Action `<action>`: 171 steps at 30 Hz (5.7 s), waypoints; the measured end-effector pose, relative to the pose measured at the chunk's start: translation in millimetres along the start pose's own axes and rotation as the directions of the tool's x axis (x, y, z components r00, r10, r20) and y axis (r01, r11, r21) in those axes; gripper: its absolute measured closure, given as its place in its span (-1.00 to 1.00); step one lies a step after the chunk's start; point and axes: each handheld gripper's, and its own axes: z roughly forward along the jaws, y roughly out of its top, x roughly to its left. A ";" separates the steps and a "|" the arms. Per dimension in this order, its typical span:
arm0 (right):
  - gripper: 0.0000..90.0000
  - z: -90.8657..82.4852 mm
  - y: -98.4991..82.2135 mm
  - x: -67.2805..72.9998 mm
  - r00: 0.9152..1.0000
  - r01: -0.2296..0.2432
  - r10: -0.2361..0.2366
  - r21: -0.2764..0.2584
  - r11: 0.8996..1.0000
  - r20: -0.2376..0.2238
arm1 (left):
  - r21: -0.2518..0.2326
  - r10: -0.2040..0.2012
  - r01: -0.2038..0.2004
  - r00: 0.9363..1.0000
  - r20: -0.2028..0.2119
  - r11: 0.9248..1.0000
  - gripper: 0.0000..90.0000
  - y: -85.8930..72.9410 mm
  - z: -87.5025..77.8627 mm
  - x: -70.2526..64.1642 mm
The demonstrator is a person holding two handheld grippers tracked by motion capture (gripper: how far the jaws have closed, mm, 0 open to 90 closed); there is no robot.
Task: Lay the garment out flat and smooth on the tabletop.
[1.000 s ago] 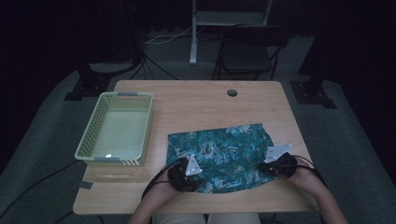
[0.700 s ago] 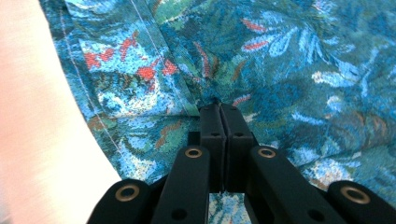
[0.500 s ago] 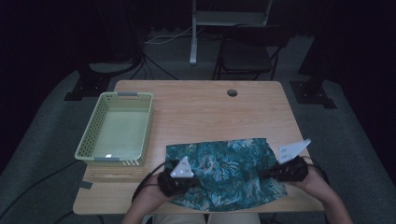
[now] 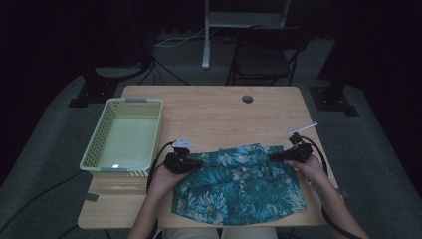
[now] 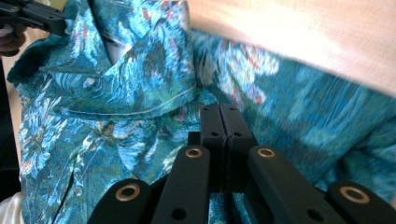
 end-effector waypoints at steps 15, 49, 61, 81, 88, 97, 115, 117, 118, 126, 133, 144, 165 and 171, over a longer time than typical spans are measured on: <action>0.99 -29.5 -69.3 44.1 0.990 0.129 -0.132 0.056 0.990 0.057 | 0.084 0.166 -0.174 0.982 0.091 0.981 1.00 -17.1 -15.7 -58.2; 0.04 -21.8 10.9 21.3 0.951 0.005 0.041 -0.146 0.989 0.307 | 0.024 0.039 -0.033 0.966 -0.257 0.999 0.27 33.2 16.7 -10.2; 0.01 1.1 -15.3 15.9 0.843 0.179 -0.128 -0.048 0.983 0.522 | 0.028 0.069 -0.064 0.962 -0.264 0.998 0.26 -1.2 23.3 -25.6; -0.22 -11.0 33.1 12.2 0.903 0.168 -0.119 -0.085 0.982 0.413 | -0.107 0.092 -0.110 0.982 -0.163 0.988 -0.17 -36.9 -4.1 -39.2; 0.01 -2.4 54.2 10.9 0.938 0.134 -0.096 -0.093 0.987 0.333 | -0.124 0.077 -0.095 0.986 -0.146 0.988 -0.16 -52.4 -16.0 -39.7; 0.36 19.1 72.3 18.1 0.923 0.160 -0.144 -0.014 0.987 0.356 | -0.264 0.085 -0.115 0.989 -0.124 0.958 -0.17 -67.1 -31.0 -38.1; 0.50 59.5 82.4 23.5 0.856 0.186 -0.232 0.144 0.972 0.462 | -0.431 0.090 -0.158 0.980 -0.175 0.888 -0.17 -84.9 -45.1 -49.9; 0.59 59.7 82.2 24.0 0.844 0.196 -0.245 0.151 0.969 0.476 | -0.445 0.085 -0.157 0.980 -0.177 0.882 -0.17 -86.4 -46.3 -50.2; 0.63 59.8 82.3 24.1 0.841 0.198 -0.249 0.154 0.968 0.481 | -0.448 0.082 -0.155 0.981 -0.177 0.881 -0.17 -86.6 -46.4 -50.2; 0.91 54.2 84.9 18.9 0.852 0.163 -0.211 0.141 0.976 0.479 | -0.457 0.067 -0.142 0.982 -0.177 0.878 -0.17 -87.0 -47.2 -49.1; 0.95 31.7 81.8 7.2 0.865 0.122 -0.142 0.073 0.990 0.481 | -0.422 0.098 -0.181 0.973 -0.211 0.888 -0.17 -85.3 -44.3 -53.6; 0.95 -30.1 85.0 -26.9 0.752 0.042 0.003 -0.052 0.998 0.660 | -0.414 0.102 -0.187 0.970 -0.220 0.891 -0.17 -84.7 -43.4 -54.7; -0.60 -65.1 24.5 -88.6 0.699 -0.198 0.335 -0.280 0.939 0.631 | -0.403 0.107 -0.184 0.973 -0.205 0.897 -0.17 -83.6 -42.3 -54.8; -0.70 -55.4 3.9 -66.7 0.762 -0.077 0.294 -0.370 0.926 0.577 | -0.410 0.092 -0.163 0.978 -0.186 0.897 -0.17 -83.7 -43.1 -52.3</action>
